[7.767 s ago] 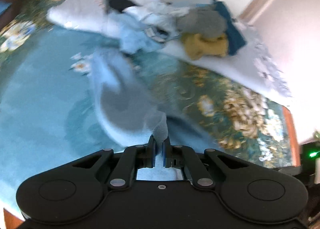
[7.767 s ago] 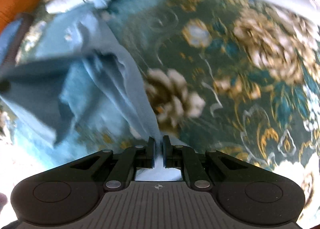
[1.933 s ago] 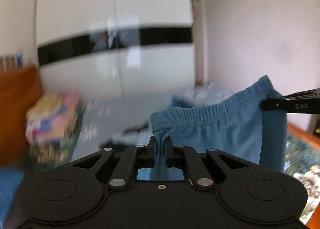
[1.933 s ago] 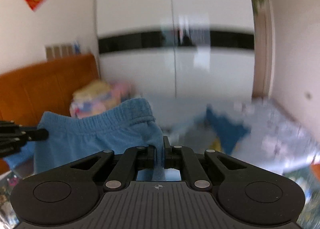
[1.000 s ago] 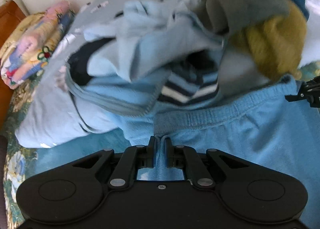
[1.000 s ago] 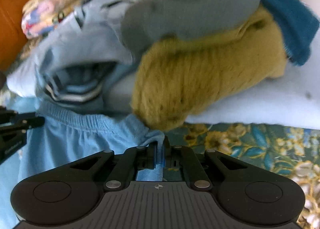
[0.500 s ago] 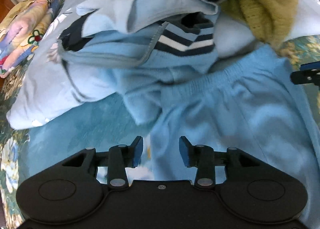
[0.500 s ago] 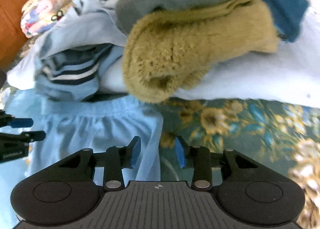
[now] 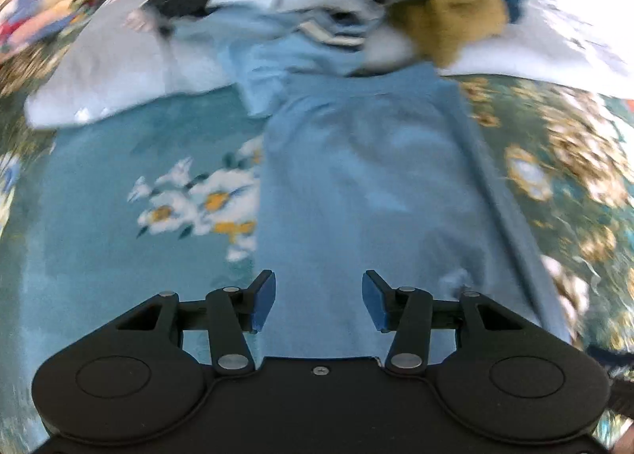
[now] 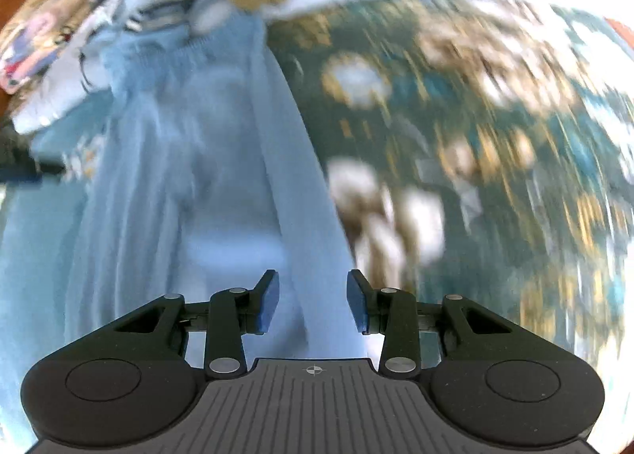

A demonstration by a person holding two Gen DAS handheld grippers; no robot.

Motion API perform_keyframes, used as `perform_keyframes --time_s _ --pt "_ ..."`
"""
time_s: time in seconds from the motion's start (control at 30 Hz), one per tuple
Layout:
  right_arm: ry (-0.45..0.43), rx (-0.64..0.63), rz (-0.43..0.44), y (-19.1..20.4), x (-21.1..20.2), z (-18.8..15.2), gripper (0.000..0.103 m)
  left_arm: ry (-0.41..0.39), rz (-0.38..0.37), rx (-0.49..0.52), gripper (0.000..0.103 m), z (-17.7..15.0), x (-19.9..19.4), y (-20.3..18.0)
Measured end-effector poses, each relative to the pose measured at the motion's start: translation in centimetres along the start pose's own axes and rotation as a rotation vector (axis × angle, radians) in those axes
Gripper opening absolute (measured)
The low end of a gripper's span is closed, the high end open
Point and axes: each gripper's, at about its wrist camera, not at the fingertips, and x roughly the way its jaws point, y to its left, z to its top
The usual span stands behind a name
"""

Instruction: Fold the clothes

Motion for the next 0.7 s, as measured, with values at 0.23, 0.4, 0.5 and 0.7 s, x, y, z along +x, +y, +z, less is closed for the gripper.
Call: perform_keyframes --time_s 0.23,0.4,0.5,0.7 --pt "0.006 0.068 -0.030 -1.5 -0.3 -4.4 0.034 -0.006 -0.058 0.164 0.052 3.4 1.3 -5.7" --pt "0.015 0.031 -0.045 -3.0 0.1 -4.3 0.034 0.039 -0.074 0.172 0.052 6.2 5.8 -9.3" --pt "0.027 0.032 0.011 -3.9 -0.1 -4.2 0.034 0.077 -0.076 0.115 0.052 7.9 9.2 -10.7" --pt "0.059 -0.031 0.073 -3.7 0.2 -4.4 0.034 0.150 -0.100 0.012 0.052 10.0 14.2 -12.3"
